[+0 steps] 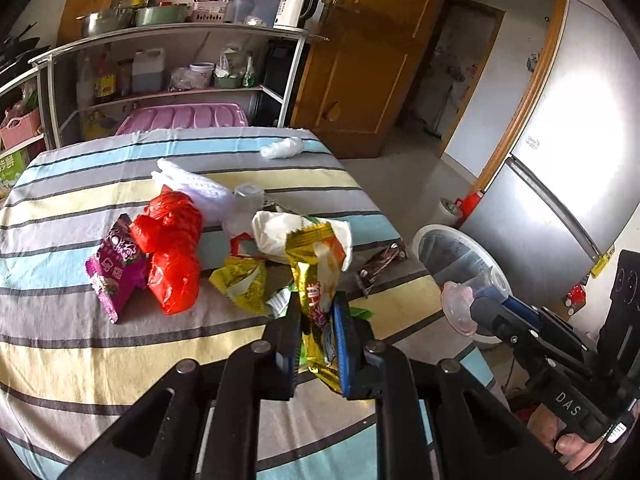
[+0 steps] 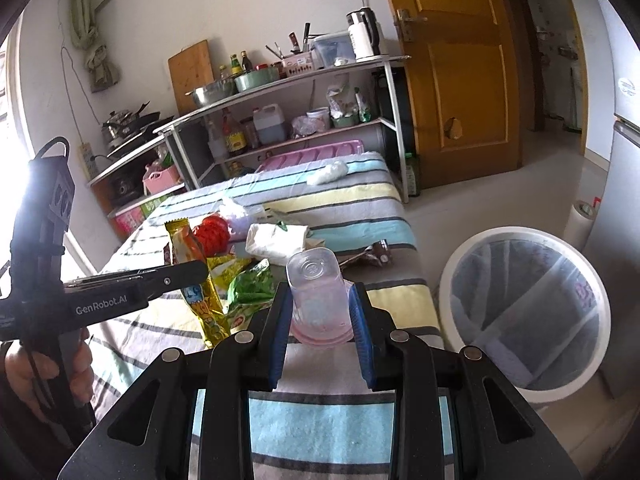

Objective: Collect trash
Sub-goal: 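Move both held items over the bin and open both tools to release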

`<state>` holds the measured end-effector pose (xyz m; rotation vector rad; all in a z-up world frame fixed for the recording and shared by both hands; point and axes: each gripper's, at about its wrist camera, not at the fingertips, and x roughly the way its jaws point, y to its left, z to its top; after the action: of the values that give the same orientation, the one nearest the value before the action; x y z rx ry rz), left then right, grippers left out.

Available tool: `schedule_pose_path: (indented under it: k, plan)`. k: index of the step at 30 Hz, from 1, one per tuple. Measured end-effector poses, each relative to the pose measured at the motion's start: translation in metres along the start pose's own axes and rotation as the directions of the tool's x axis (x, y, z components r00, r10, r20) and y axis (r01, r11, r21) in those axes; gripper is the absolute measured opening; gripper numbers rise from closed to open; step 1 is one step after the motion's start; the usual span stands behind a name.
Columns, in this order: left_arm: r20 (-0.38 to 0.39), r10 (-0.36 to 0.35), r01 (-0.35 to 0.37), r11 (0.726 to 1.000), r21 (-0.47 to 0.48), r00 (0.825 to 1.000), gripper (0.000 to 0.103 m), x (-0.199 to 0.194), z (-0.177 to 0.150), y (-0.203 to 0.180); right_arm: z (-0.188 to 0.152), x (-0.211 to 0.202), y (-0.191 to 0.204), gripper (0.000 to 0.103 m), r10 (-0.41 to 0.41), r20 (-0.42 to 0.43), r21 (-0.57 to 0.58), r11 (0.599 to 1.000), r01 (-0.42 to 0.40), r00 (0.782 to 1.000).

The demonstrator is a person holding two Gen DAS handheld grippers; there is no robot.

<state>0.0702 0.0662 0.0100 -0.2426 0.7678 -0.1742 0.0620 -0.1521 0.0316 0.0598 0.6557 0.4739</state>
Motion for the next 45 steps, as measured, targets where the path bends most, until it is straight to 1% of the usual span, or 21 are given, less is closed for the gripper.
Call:
schedule_pose_path:
  k: [3, 5, 11, 14, 21, 25, 27, 31, 34, 37, 40, 42, 45]
  plan:
    - [0.010, 0.001, -0.001, 1.000, 0.006, 1.000, 0.008, -0.001, 0.001, -0.004, 0.001, -0.004, -0.003, 0.030, -0.005, 0.009, 0.006, 1.000, 0.005, 1.000]
    - [0.013, -0.001, 0.001, 1.000, 0.018, 1.000, 0.007, -0.002, 0.001, -0.008, 0.000, -0.007, -0.006, 0.030, -0.011, 0.015, 0.011, 1.000, 0.010, 1.000]
    - [0.021, -0.021, 0.021, 0.999, 0.035, 1.000, 0.006, -0.004, 0.005, -0.020, 0.003, -0.016, -0.014, 0.030, -0.026, 0.037, 0.028, 0.999, 0.025, 0.999]
    - [0.031, -0.048, 0.046, 0.998, 0.047, 0.998, 0.006, -0.006, 0.010, -0.030, 0.004, -0.022, -0.021, 0.030, -0.038, 0.054, 0.042, 0.998, 0.036, 0.998]
    - [0.026, -0.115, 0.111, 0.987, 0.120, 0.993, 0.006, 0.000, 0.021, -0.070, 0.010, -0.044, -0.047, 0.030, -0.108, 0.095, 0.081, 0.992, 0.101, 0.990]
    - [0.006, -0.164, 0.160, 0.972, 0.173, 0.987, 0.006, 0.014, 0.031, -0.103, 0.012, -0.055, -0.070, 0.030, -0.167, 0.104, 0.115, 0.981, 0.155, 0.980]
    - [-0.009, -0.197, 0.195, 0.962, 0.193, 0.980, 0.006, 0.023, 0.034, -0.121, 0.012, -0.060, -0.084, 0.030, -0.195, 0.105, 0.137, 0.974, 0.180, 0.975]
    - [-0.046, -0.243, 0.247, 0.941, 0.231, 0.969, 0.006, 0.045, 0.038, -0.156, 0.013, -0.065, -0.114, 0.030, -0.247, 0.092, 0.189, 0.955, 0.226, 0.965]
    - [-0.089, -0.269, 0.283, 0.931, 0.231, 0.959, 0.006, 0.065, 0.036, -0.174, 0.013, -0.064, -0.134, 0.030, -0.289, 0.071, 0.211, 0.940, 0.268, 0.955]
    - [-0.133, -0.275, 0.300, 0.925, 0.235, 0.952, 0.006, 0.085, 0.034, -0.190, 0.010, -0.057, -0.152, 0.030, -0.319, 0.036, 0.216, 0.928, 0.304, 0.947]
    - [-0.171, -0.260, 0.296, 0.925, 0.238, 0.950, 0.006, 0.103, 0.031, -0.200, 0.006, -0.047, -0.167, 0.030, -0.326, -0.004, 0.216, 0.923, 0.319, 0.945]
    - [-0.179, -0.238, 0.279, 0.925, 0.258, 0.955, 0.006, 0.112, 0.028, -0.207, 0.002, -0.039, -0.175, 0.030, -0.328, -0.029, 0.211, 0.921, 0.327, 0.944]
    - [-0.221, -0.223, 0.275, 0.931, 0.242, 0.950, 0.006, 0.130, 0.025, -0.210, -0.004, -0.026, -0.189, 0.030, -0.335, -0.074, 0.218, 0.914, 0.343, 0.939]
